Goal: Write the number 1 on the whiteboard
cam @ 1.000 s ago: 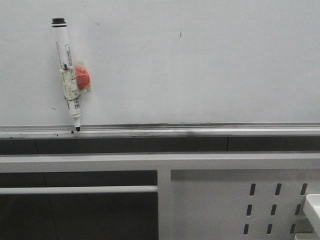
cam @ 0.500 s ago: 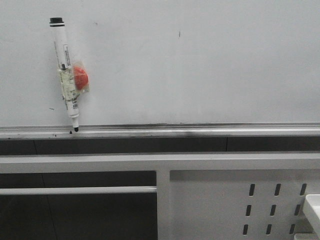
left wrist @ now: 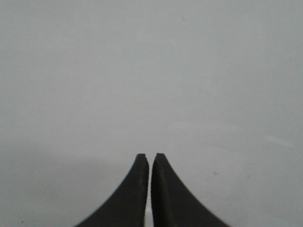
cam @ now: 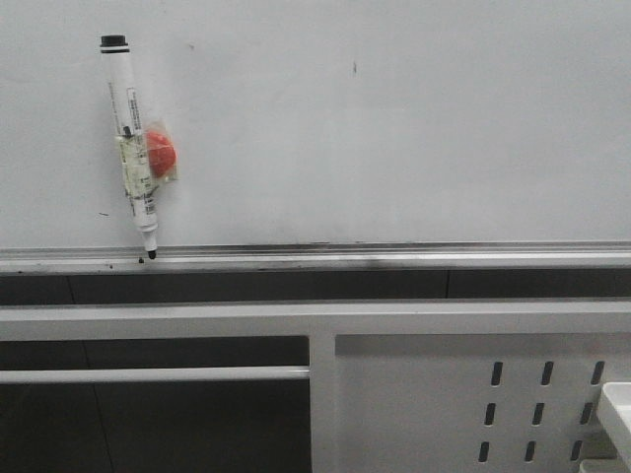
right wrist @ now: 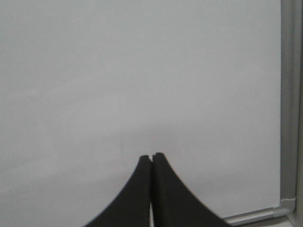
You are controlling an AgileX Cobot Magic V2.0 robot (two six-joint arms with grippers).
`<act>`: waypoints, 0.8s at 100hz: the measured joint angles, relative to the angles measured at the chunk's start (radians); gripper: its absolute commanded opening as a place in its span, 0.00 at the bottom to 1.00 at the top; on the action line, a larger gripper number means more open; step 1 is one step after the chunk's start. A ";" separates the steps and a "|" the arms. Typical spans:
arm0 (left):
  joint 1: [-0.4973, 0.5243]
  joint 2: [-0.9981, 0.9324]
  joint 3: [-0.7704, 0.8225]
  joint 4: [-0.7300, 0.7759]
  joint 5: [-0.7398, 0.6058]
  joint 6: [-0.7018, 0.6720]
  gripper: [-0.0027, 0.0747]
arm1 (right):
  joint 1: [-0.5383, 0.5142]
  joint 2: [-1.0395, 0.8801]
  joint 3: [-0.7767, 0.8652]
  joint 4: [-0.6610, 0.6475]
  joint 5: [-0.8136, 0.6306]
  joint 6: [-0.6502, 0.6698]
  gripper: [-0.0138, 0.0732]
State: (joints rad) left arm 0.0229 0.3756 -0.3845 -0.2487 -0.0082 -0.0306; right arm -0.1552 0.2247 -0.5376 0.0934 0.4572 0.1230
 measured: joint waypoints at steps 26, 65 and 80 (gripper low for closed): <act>-0.019 0.000 0.000 0.020 0.042 0.000 0.36 | 0.000 0.028 0.000 0.009 0.041 0.001 0.08; -0.060 0.034 0.004 0.037 0.047 0.000 0.45 | 0.051 0.030 0.051 0.026 0.004 0.002 0.08; -0.151 0.046 0.015 0.043 0.063 0.000 0.52 | 0.055 0.030 0.060 0.048 0.106 0.002 0.08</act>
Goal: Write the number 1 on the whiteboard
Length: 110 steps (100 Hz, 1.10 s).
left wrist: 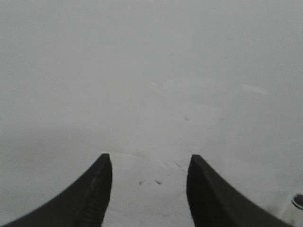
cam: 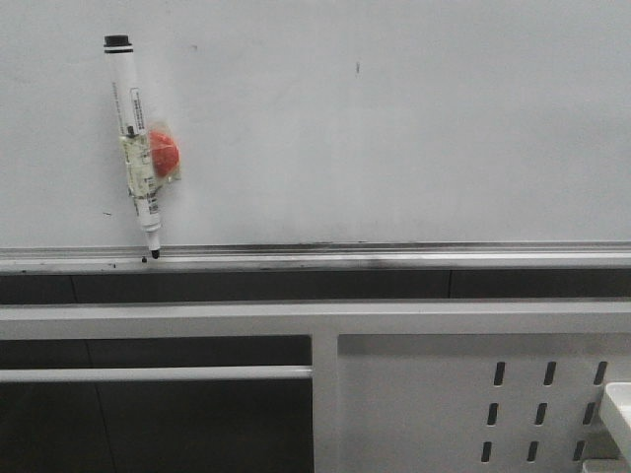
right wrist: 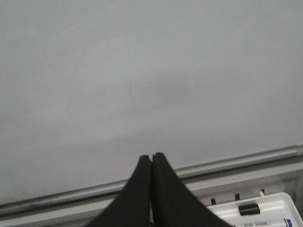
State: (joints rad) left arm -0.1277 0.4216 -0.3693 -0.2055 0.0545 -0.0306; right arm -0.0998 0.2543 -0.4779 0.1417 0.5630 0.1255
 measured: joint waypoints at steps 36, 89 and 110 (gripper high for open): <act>-0.317 0.024 0.198 -0.021 -0.158 0.002 0.52 | 0.000 0.000 0.000 0.015 0.025 0.000 0.08; -0.499 0.427 0.302 -0.002 -0.652 -0.005 0.51 | 0.056 0.020 0.000 0.455 -0.009 -0.438 0.08; -0.499 0.765 0.302 0.113 -1.033 -0.132 0.51 | 0.091 0.045 0.000 0.537 -0.013 -0.559 0.08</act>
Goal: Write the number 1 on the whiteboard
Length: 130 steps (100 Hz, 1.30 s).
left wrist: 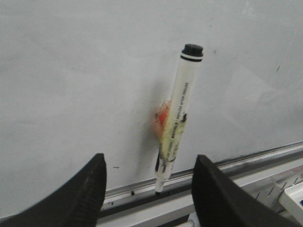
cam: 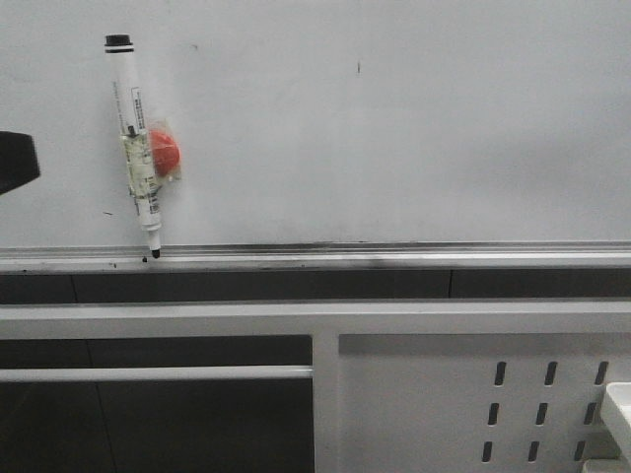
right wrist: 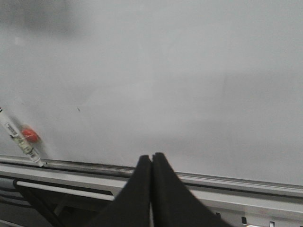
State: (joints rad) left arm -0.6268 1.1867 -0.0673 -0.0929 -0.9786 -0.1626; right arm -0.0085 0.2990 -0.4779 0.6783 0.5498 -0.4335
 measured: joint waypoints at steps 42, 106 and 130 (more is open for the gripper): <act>-0.019 0.418 -0.096 0.093 -0.152 -0.151 0.51 | 0.092 0.085 -0.079 0.012 0.000 -0.077 0.08; -0.027 0.481 -0.218 0.049 -0.155 -0.148 0.19 | 0.111 0.213 -0.116 0.014 -0.002 -0.082 0.08; -0.027 0.481 -0.222 0.057 -0.155 -0.141 0.01 | 0.128 0.213 -0.116 0.014 -0.002 -0.082 0.08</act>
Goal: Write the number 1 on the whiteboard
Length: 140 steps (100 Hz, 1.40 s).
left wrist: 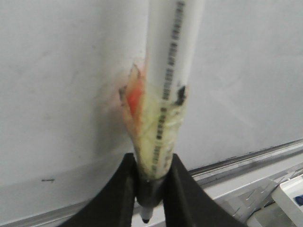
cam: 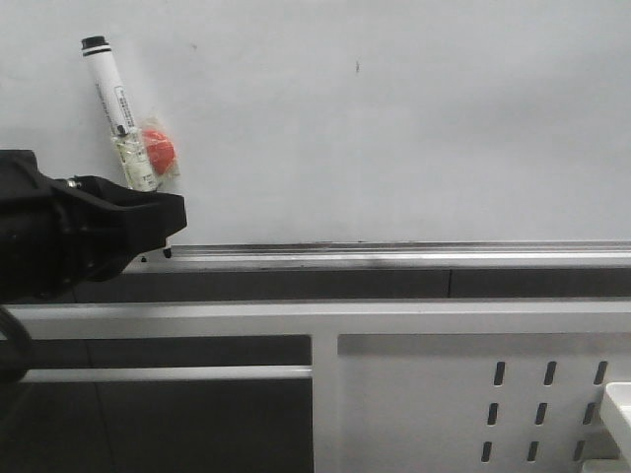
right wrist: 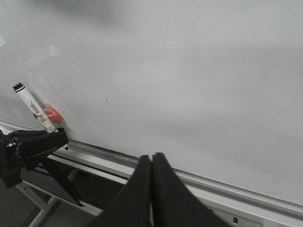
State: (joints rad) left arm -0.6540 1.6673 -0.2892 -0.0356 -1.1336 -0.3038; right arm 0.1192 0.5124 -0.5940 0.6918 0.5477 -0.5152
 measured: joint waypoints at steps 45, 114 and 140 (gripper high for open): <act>0.000 -0.077 0.005 0.403 0.055 0.002 0.01 | 0.536 0.173 -0.068 -0.238 0.115 0.000 0.25; -0.298 -0.470 -0.271 0.904 1.254 -0.016 0.01 | 0.698 0.536 -0.252 -0.343 -0.018 -0.004 0.53; -0.304 -0.454 -0.301 0.904 1.295 -0.016 0.01 | 0.724 0.620 -0.297 -0.345 -0.074 -0.006 0.53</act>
State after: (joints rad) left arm -0.9579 1.2129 -0.5898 0.8686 0.1614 -0.3201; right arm 0.8433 1.1322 -0.8911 0.3472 0.4740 -0.5210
